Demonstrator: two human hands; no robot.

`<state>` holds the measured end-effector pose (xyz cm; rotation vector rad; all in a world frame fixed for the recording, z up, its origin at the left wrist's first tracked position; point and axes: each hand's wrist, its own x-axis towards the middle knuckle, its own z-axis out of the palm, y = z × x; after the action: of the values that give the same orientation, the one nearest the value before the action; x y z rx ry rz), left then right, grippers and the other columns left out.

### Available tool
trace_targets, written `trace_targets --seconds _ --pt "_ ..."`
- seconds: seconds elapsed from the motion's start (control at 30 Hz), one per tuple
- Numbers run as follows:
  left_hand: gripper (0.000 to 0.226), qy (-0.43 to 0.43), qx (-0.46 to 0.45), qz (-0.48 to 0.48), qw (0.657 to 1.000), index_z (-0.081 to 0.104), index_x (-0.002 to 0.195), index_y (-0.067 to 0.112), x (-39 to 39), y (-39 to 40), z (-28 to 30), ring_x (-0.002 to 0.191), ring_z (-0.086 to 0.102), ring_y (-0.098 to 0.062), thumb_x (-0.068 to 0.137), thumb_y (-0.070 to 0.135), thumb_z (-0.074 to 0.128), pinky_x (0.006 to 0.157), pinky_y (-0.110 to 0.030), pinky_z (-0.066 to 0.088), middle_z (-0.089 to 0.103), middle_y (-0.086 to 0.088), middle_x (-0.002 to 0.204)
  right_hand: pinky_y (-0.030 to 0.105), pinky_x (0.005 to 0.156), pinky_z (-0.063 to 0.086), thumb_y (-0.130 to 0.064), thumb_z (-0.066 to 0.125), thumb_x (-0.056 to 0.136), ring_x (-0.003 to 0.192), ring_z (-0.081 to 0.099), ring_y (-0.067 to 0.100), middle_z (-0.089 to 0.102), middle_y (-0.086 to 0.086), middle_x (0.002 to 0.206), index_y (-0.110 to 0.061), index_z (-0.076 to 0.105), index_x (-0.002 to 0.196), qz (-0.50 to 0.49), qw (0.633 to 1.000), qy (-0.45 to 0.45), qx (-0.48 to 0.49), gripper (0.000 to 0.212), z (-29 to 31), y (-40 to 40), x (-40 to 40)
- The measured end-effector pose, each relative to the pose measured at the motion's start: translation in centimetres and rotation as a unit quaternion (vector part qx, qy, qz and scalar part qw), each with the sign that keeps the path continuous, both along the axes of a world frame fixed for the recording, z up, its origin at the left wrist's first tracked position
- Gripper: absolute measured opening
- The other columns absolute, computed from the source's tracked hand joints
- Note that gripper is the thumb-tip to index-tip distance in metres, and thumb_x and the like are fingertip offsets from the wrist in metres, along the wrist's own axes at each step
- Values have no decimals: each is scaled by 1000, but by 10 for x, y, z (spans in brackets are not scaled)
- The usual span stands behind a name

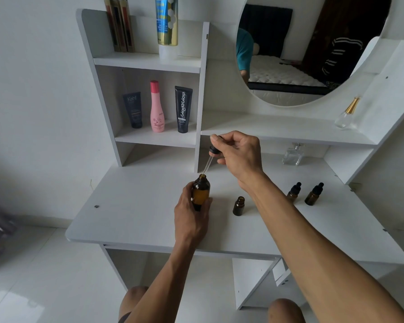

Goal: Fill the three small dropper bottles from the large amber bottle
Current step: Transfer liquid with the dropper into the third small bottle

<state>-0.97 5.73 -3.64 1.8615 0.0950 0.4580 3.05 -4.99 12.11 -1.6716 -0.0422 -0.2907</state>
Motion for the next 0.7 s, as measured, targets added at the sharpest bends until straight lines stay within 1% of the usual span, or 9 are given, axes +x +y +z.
trace_targets --seconds 0.1,0.23,0.3,0.37,0.5,0.57,0.63,0.7 --pt "49 -2 1 -2 1000 49 130 34 0 0 0 86 66 -14 87 31 73 68 -5 42 64 12 109 16 53 51 -19 78 88 73 76 20 75 9 81 -12 72 78 8 999 -15 -29 14 -2 2 -1" --pt "50 2 2 -2 1000 48 130 34 0 0 0 86 66 -14 87 31 73 68 -6 41 63 11 111 19 59 56 -24 78 87 70 74 11 74 -3 72 -9 75 82 12 994 -27 -108 15 -8 6 -1" --pt "49 1 2 -2 1000 48 129 34 0 0 0 86 66 -13 87 31 73 68 -6 42 64 12 111 18 56 53 -24 79 86 64 70 2 72 -6 68 -9 75 81 15 992 -27 -126 17 -13 8 0" --pt "49 2 -2 -4 1000 49 130 34 0 0 0 86 66 -13 87 30 73 70 -8 42 64 12 111 15 51 49 -23 79 87 57 64 -4 72 -5 68 -7 75 81 19 991 -27 -128 18 -15 9 0" --pt "50 3 -5 -5 1000 48 130 34 0 0 0 88 67 -13 87 31 73 73 -12 45 64 12 112 7 47 43 -17 77 88 50 60 -8 72 6 73 1 74 84 31 991 -32 -129 18 -17 9 -5" --pt "50 3 -5 -6 1000 48 130 34 1 0 -1 89 67 -13 87 32 73 73 -13 45 64 12 113 5 50 43 -17 77 88 51 60 -10 71 5 73 0 75 84 30 989 -34 -141 17 -19 10 -6" --pt "49 5 -5 -6 1000 48 130 34 0 1 -1 88 67 -13 87 32 73 71 -8 44 64 13 113 3 54 44 -18 78 87 55 61 -12 72 1 72 -3 76 83 26 987 -35 -156 16 -21 10 -6" --pt "49 5 -5 -5 1000 48 130 34 0 1 0 88 67 -13 87 31 73 69 -6 42 64 13 112 3 57 45 -19 79 86 57 62 -13 74 1 74 -4 77 82 22 986 -37 -164 16 -23 11 -5"
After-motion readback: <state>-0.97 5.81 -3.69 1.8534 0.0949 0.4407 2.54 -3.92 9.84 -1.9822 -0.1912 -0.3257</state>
